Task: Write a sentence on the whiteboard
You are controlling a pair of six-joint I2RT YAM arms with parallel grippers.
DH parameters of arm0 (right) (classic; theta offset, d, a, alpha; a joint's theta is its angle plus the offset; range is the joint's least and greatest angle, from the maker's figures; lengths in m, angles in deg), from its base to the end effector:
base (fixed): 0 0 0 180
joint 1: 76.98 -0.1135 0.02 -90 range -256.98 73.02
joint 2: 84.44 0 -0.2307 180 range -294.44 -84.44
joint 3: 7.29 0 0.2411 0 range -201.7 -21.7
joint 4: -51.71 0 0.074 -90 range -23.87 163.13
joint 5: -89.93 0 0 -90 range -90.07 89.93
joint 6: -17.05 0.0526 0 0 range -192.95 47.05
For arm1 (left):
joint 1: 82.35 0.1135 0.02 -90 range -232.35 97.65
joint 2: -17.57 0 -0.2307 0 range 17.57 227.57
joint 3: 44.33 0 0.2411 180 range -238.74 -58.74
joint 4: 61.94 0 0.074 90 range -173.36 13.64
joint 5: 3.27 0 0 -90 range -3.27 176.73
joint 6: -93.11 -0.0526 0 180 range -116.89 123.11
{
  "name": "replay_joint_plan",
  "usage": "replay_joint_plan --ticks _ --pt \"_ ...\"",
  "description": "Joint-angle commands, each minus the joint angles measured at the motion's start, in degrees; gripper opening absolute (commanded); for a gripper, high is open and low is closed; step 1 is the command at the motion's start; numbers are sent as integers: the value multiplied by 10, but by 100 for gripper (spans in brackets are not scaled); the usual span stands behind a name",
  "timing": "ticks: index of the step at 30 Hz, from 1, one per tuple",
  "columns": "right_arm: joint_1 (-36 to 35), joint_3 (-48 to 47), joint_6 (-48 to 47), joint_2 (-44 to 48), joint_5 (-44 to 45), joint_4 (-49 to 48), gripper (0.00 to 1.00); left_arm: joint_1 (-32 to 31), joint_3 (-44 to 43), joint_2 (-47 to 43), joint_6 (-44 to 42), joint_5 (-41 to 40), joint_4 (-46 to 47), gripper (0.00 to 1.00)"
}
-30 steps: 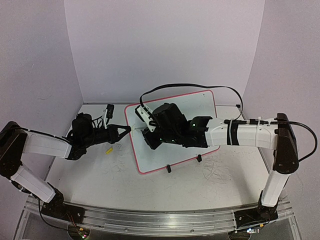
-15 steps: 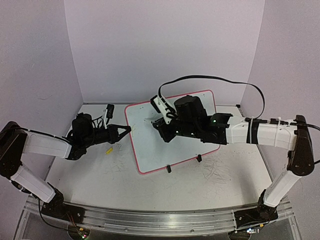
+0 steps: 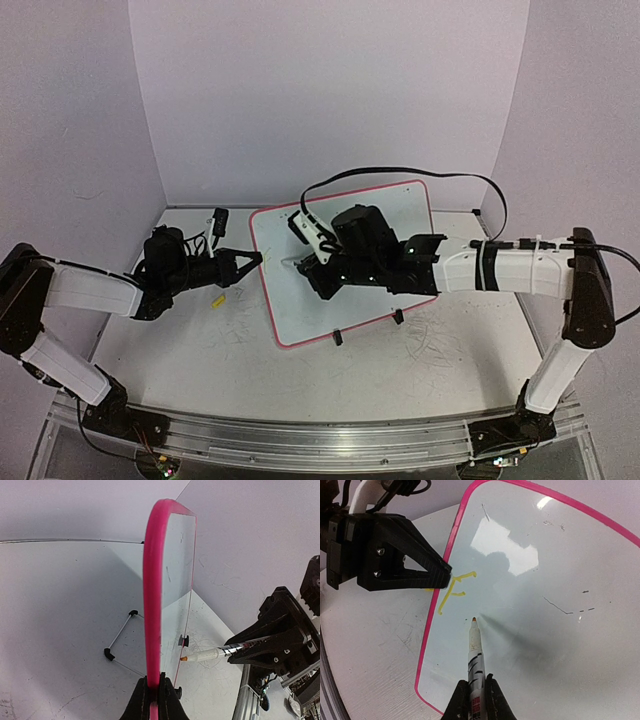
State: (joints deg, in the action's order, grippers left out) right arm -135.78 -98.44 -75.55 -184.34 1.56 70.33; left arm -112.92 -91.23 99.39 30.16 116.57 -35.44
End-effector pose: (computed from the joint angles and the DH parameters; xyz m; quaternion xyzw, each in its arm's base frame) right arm 0.2139 0.3502 0.2459 -0.4298 0.7383 0.2341 0.4642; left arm 0.2477 -0.1767 0.1863 0.1906 0.7261 -0.4750 0.4592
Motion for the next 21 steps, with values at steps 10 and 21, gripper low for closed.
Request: replay_joint_plan --ticks 10,21 --pt "-6 -39 -10 -13 -3 -4 0 0 -6 -17 -10 5 9 0" --pt "-8 -38 -5 -11 17 -3 0 0 -8 -17 -9 5 9 0"
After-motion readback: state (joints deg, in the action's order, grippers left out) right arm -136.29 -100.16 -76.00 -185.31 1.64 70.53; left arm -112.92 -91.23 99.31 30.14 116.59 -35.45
